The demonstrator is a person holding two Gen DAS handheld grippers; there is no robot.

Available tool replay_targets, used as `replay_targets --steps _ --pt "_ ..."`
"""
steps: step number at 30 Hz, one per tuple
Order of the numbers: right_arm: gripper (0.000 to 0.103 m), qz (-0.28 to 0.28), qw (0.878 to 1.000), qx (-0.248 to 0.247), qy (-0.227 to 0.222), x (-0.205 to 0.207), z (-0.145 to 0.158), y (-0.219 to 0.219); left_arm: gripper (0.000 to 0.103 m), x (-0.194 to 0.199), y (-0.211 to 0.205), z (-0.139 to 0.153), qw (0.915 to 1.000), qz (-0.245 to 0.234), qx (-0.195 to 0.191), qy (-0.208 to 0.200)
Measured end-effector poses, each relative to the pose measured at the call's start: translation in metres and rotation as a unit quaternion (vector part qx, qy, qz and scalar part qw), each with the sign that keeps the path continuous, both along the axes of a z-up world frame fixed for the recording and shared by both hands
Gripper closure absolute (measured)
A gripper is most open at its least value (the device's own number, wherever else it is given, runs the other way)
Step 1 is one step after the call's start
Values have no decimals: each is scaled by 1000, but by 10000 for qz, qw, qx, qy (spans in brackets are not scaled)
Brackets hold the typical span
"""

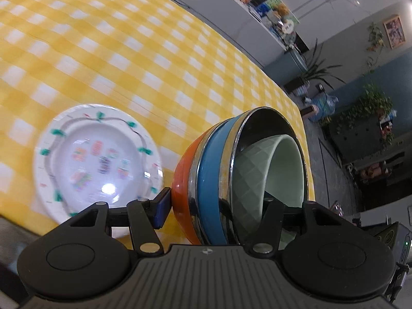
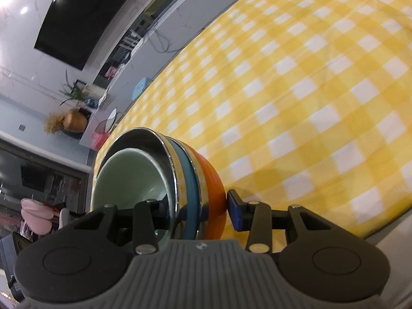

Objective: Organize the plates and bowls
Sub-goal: 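Carry the bowl stack with both grippers onto the 'Fruity' plate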

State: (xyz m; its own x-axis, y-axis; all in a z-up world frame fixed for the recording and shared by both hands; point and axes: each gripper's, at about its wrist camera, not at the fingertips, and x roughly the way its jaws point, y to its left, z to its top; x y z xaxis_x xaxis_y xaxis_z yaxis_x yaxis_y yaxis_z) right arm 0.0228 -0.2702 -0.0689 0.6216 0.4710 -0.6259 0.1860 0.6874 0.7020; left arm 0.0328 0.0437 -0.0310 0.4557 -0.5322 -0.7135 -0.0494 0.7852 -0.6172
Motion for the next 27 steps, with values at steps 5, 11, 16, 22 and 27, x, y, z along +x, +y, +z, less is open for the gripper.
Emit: replay_targets --steps 5,11,16,22,27 --pt "62 309 9995 2 -6 9 6 33 40 -3 30 3 9994 332 -9 43" --pt "62 663 9978 -28 85 23 4 71 40 -5 61 -2 9975 688 -32 159" --pt "62 845 9962 -77 199 34 -4 92 40 -3 77 -11 9958 873 -66 278" --pt "63 940 9950 -192 277 42 -12 103 40 -3 93 -24 9947 933 -154 401" --pt "63 954 9944 -297 334 43 -19 106 40 -1 95 -32 9941 944 -224 479"
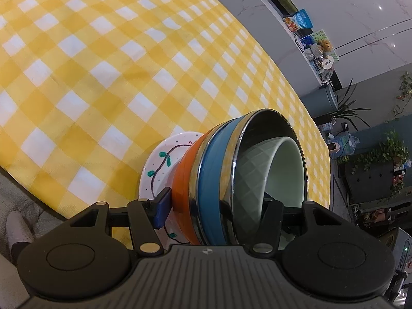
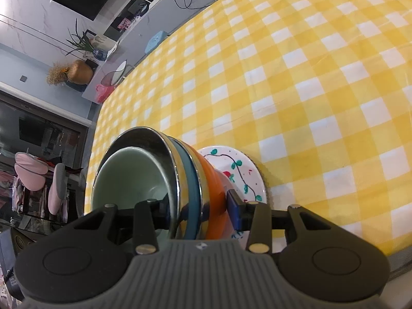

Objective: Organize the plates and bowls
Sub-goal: 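Carry the bowl stack with both grippers onto the 'Fruity' plate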

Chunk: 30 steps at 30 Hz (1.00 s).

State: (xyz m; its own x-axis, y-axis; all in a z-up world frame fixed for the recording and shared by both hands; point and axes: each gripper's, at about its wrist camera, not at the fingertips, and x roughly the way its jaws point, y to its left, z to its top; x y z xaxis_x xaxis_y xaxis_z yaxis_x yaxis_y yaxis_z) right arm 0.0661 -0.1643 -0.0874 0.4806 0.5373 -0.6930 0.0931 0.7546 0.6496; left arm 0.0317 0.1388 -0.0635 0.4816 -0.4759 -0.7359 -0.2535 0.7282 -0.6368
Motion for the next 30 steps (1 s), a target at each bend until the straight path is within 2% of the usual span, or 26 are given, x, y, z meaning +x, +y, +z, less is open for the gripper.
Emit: replay_targets --steps 16,21,25,30 --pt "63 22 9999 -133 63 2 -6 0 40 5 0 -10 9999 16 -18 97" --pt "58 61 9998 -200 8 0 -4 1 41 6 -4 -10 9999 -78 73 111" --pt "55 113 9997 -236 -19 0 -2 2 42 7 -9 -5 9993 -150 332 18" --pt "54 147 9994 -304 -108 -1 1 3 44 4 -17 13 9940 -92 1037 -340"
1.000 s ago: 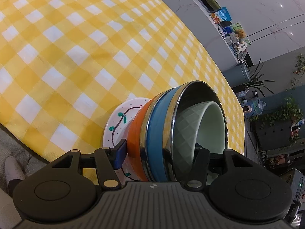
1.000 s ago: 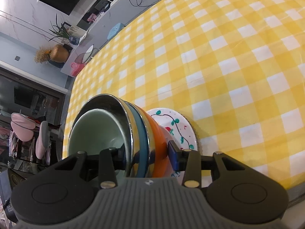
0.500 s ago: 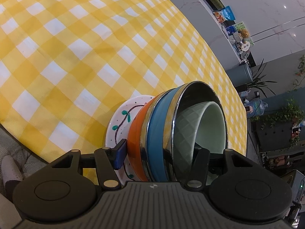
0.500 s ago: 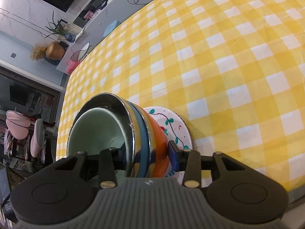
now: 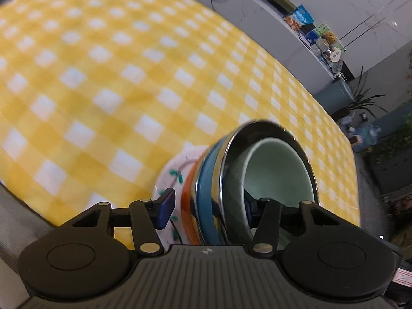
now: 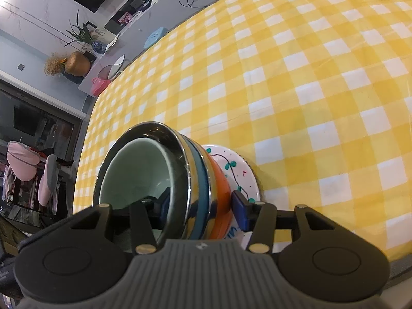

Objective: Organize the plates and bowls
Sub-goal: 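Carry the bowl stack with both grippers onto the 'Fruity' plate, then open both grippers and pull them back from the bowl stack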

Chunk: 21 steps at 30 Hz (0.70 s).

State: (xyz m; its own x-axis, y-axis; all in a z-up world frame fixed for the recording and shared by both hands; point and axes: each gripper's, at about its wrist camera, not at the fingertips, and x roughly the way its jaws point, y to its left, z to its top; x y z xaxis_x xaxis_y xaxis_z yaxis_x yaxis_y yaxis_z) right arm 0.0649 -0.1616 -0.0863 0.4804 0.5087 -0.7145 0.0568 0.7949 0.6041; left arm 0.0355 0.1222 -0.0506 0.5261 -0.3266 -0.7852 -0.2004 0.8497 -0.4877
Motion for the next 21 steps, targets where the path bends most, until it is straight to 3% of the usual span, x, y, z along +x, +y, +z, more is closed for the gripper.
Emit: replay_targets --steps 5,12,15,21 --pt "41 14 9986 -335 -416 -3 13 2 41 -1 1 4 9999 45 -25 -162" --pt "39 -38 9905 -839 -1086 -20 41 1 41 -22 -6 43 9926 199 821 -872" --pt "38 -97 9823 -1107 -1506 -35 58 0 41 -40 -14 66 9824 73 1269 -1372" --pt "35 -197 9580 -1686 -2311 -80 88 -8 41 -84 -36 102 9515 -324 2005 -2310"
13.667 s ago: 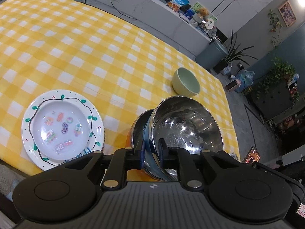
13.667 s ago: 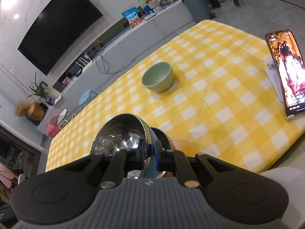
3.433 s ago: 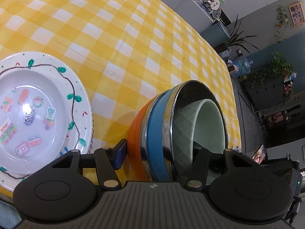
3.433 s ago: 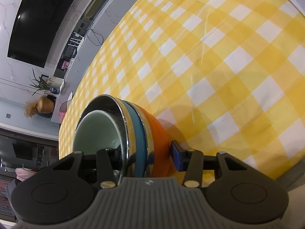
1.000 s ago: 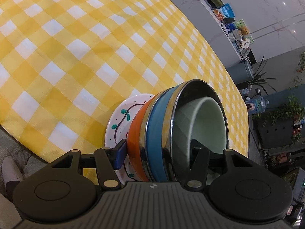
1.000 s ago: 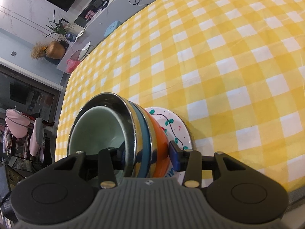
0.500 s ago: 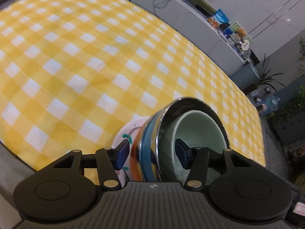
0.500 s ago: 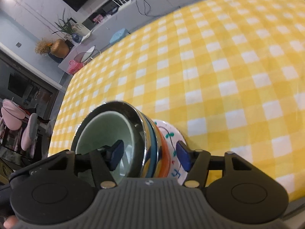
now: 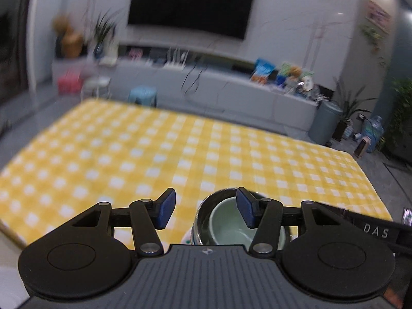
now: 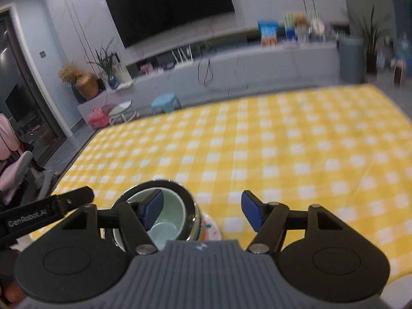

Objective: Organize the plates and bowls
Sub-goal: 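Open both grippers and pull them back from the bowl stack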

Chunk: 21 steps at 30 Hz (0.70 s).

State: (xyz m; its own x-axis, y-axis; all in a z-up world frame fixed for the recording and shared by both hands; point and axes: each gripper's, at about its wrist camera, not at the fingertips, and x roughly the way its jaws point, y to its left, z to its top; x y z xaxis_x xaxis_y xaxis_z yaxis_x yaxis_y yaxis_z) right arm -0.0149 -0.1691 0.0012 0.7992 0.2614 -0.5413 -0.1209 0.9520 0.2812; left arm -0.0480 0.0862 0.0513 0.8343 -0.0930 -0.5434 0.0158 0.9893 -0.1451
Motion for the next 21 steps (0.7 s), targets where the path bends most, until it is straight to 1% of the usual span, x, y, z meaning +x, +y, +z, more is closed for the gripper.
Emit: replay_targets --steps 3,6,9,11,13,16,19,21 --pt "35 -109 9989 -284 -353 -27 11 -7 41 -20 -9 10 9994 -143 197 -262" --pt "34 -203 9967 -513 -594 -55 16 -14 41 -41 -18 15 9977 -288 425 -450" --pt "31 -241 9950 -611 -753 -80 16 -18 41 -60 -29 15 9930 -311 921 -670" --pt "29 -224 9938 -650 -869 -95 15 -18 41 -70 -36 13 9895 -254 1215 -737" --pt "28 -226 9925 -769 -924 -107 13 -17 40 -73 -40 9 9893 -212 1295 -636" --pt "27 -241 9914 -936 -888 -119 6 -13 40 -73 -37 0 9916 -219 1224 -348" --pt "27 -204 9933 -935 -649 -122 -4 -5 35 -70 -34 -12 9922 -127 1235 49" --pt "27 -123 9945 -926 -477 -120 -11 0 35 -67 -34 -20 9915 -170 1257 279"
